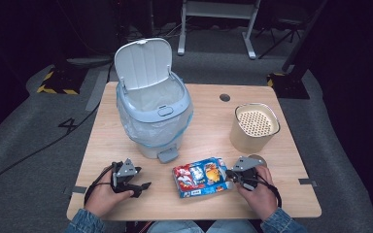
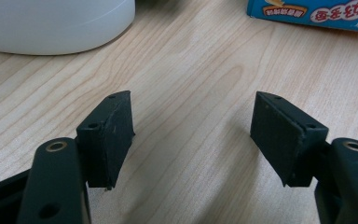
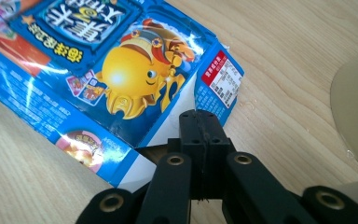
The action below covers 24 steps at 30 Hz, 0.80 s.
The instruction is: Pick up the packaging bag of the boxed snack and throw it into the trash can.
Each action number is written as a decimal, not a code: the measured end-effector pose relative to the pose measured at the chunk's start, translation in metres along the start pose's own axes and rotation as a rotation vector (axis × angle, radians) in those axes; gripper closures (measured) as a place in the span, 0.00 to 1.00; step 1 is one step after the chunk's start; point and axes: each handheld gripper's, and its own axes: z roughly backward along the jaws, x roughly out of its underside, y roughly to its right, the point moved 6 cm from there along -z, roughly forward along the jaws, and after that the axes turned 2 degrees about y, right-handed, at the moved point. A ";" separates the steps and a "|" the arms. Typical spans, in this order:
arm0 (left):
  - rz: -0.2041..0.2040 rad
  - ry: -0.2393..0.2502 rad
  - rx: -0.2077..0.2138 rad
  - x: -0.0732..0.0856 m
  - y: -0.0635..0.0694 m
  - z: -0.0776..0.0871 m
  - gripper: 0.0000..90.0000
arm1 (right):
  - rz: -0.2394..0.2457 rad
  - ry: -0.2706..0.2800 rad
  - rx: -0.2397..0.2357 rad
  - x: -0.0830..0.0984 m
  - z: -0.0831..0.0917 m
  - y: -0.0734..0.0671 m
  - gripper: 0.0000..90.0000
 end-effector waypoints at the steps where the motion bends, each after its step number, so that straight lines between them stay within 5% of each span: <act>1: 0.001 0.000 0.001 0.000 0.000 0.000 0.34 | -0.013 0.014 -0.012 -0.001 0.002 0.001 1.00; 10: 0.013 0.003 0.008 0.000 -0.001 0.001 0.34 | -0.132 0.155 -0.143 -0.017 0.030 0.006 1.00; 19: 0.018 0.005 -0.002 -0.001 -0.004 0.000 0.35 | -0.176 0.254 -0.227 -0.035 0.056 0.010 1.00; 24: 0.015 0.004 -0.006 -0.001 -0.005 0.000 0.35 | -0.175 0.259 -0.232 -0.039 0.063 0.013 1.00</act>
